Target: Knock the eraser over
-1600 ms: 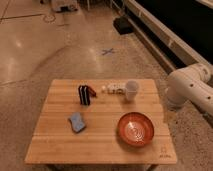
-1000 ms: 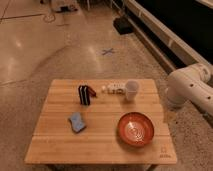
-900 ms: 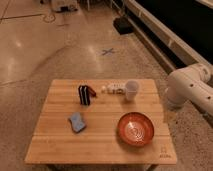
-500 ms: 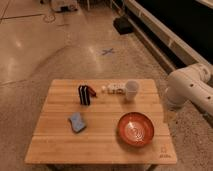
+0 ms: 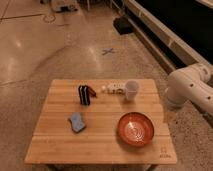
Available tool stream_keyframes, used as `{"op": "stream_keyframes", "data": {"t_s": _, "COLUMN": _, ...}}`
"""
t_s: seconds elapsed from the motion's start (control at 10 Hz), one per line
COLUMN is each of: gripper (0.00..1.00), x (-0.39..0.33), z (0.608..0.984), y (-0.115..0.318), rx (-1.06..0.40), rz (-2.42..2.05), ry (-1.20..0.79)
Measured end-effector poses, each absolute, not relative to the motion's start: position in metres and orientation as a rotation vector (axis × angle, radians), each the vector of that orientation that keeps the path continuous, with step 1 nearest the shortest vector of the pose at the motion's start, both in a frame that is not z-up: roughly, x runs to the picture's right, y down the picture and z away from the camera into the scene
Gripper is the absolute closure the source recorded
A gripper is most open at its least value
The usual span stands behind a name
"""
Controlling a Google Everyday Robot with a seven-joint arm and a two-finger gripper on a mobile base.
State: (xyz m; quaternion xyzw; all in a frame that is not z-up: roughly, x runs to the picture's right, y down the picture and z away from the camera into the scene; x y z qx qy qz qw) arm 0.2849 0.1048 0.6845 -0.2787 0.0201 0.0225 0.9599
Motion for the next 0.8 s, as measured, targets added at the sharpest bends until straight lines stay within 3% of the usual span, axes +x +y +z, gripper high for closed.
{"op": "stream_keyframes", "data": {"t_s": 0.8, "gripper": 0.35, "x": 0.269, "z": 0.69, "y": 0.099, "rx": -0.561, "rz": 0.0, "ry": 0.033}}
